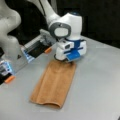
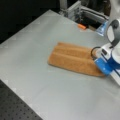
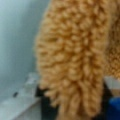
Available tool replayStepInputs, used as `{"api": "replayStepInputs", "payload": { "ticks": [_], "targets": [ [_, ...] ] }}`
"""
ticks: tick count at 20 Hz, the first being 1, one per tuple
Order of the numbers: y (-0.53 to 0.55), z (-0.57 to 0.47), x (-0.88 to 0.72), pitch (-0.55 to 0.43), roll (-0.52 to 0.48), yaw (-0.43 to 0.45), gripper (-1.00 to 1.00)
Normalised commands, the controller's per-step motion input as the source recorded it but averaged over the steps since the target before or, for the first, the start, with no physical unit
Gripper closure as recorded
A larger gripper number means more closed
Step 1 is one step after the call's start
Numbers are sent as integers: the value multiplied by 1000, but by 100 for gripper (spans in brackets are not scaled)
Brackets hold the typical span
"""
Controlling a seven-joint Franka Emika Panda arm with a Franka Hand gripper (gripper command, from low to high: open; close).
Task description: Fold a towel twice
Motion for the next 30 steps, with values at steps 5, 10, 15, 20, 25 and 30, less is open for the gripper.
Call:
{"api": "replayStepInputs", "payload": {
  "ticks": [5, 10, 15, 20, 25, 30],
  "targets": [
    [-234, 210, -28, 43, -47, 244, 100],
    [-345, 255, -31, 103, 52, 219, 100],
    [-456, 236, -17, 119, 159, 109, 100],
    [-644, 350, -59, 145, 183, 49, 100],
    [-641, 394, -84, 180, 160, 6, 100],
    [-596, 236, 100, 158, 149, 7, 100]
  ]
}}
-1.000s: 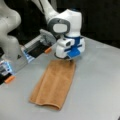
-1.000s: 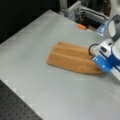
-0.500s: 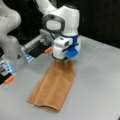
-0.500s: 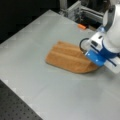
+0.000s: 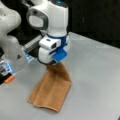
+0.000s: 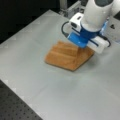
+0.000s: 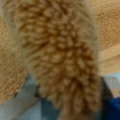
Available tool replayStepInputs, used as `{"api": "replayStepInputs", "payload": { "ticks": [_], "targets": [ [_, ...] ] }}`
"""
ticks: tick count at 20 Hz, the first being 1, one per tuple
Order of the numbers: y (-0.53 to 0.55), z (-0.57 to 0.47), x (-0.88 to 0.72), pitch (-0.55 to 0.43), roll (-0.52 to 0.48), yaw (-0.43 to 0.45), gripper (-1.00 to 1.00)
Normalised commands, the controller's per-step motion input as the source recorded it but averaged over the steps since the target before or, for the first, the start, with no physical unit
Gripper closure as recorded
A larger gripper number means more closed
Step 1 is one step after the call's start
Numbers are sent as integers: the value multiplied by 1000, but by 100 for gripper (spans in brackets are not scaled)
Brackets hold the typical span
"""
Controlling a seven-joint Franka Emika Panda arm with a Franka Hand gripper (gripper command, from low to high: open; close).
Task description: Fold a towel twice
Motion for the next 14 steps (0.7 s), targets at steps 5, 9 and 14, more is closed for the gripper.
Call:
{"api": "replayStepInputs", "payload": {
  "ticks": [5, 9, 14],
  "targets": [
    [-520, 53, 316, 95, 141, 135, 100],
    [-495, -24, 470, 25, 118, 274, 100],
    [-379, 97, 509, 34, 86, 264, 100]
  ]
}}
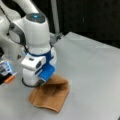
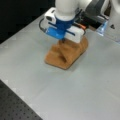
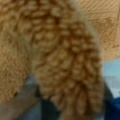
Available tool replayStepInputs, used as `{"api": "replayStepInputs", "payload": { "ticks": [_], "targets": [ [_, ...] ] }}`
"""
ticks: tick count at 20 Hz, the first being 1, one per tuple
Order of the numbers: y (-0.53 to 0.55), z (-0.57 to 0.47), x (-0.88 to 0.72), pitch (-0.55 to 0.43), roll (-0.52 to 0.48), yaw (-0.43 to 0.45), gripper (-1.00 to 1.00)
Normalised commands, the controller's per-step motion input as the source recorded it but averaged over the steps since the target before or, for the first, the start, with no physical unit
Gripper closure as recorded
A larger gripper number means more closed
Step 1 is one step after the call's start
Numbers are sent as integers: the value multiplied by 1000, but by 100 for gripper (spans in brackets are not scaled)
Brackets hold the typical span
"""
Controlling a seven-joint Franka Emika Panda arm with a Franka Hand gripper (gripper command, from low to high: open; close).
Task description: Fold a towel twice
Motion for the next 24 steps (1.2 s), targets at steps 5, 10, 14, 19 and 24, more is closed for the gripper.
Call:
{"api": "replayStepInputs", "payload": {
  "ticks": [5, 10, 14, 19, 24],
  "targets": [
    [-98, 135, 483, 47, 164, 177, 100],
    [20, 72, 388, 28, 226, 42, 100],
    [116, -49, 337, 20, 241, -73, 100],
    [7, -67, 228, 54, 341, -180, 100],
    [-171, -86, 99, 62, 241, -177, 100]
  ]
}}
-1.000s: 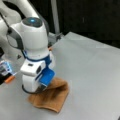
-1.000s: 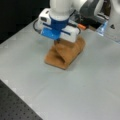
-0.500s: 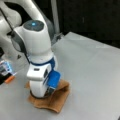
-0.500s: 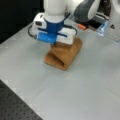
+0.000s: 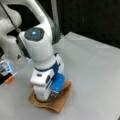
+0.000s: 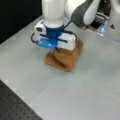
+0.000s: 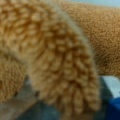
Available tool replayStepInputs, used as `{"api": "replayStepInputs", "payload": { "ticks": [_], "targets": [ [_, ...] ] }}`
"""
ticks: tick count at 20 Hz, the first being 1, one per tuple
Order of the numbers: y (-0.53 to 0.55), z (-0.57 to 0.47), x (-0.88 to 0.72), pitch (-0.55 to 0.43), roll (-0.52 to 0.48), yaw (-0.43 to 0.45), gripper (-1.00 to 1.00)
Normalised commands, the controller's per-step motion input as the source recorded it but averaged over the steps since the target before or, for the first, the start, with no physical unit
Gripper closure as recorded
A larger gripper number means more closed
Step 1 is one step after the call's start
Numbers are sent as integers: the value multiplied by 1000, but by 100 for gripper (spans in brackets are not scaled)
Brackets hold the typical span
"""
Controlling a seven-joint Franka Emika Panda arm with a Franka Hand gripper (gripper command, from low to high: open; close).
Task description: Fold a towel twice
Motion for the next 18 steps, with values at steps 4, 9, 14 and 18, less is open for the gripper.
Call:
{"api": "replayStepInputs", "payload": {
  "ticks": [4, 9, 14, 18],
  "targets": [
    [-308, -83, -37, 71, 127, -87, 100],
    [-351, -80, -79, 69, 83, 13, 100],
    [-239, -98, 8, 27, 79, 87, 100],
    [-104, -123, 102, -6, 84, -18, 100]
  ]
}}
